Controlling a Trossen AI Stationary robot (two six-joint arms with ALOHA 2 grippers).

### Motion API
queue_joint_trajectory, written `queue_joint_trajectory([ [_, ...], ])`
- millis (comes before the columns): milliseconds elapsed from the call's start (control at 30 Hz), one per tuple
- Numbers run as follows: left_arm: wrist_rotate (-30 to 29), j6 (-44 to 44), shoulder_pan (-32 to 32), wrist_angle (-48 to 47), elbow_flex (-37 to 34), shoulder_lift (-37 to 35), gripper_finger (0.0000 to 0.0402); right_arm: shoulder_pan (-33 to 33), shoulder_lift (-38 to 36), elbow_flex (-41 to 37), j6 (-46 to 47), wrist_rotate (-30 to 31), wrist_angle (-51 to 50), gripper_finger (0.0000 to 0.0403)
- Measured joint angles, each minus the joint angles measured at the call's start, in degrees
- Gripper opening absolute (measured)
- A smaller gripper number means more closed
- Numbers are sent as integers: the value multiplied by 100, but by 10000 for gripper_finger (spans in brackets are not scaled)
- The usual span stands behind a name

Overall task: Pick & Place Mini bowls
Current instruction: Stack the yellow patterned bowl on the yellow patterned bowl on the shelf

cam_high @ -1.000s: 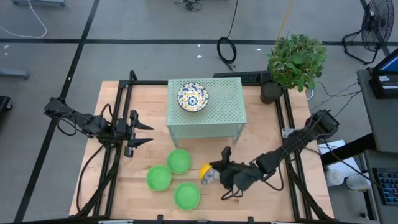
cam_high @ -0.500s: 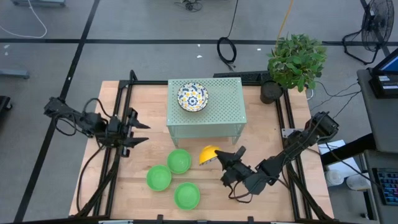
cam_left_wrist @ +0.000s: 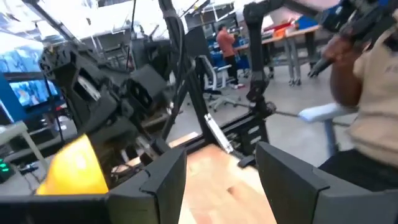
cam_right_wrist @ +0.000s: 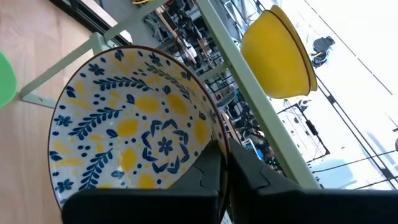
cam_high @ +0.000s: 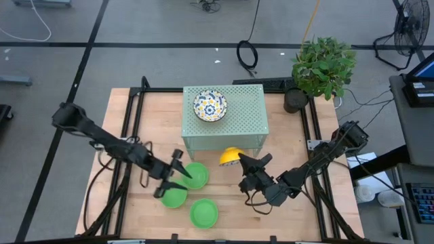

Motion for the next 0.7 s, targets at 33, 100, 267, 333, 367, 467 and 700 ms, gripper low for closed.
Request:
queue_joint_trajectory([
  [33, -44, -5, -2, 245, 0, 255, 198, 2, 0, 0, 17, -4, -19, 0],
  [100, -83, -153, -2, 672, 19, 696, 198, 2, 0, 0, 14, -5, -22, 0],
  [267, -808, -164, -2, 824, 521, 1602, 198, -19, 0, 0, -36, -7, 66, 0],
  [333, -1339, 48, 1, 744, 874, 1876, 198, -42, 0, 0, -70, -3, 165, 0],
  [367, -1650, 182, 1, 607, 1070, 1992, 198, -61, 0, 0, -68, -4, 184, 0],
  [467, -2757, 413, -13, 9, 1660, 2302, 198, -111, 0, 0, -28, -2, 194, 0],
  [700, -4951, 482, -239, -1083, 2448, 2580, 198, -203, 0, 0, 182, 105, 237, 0],
])
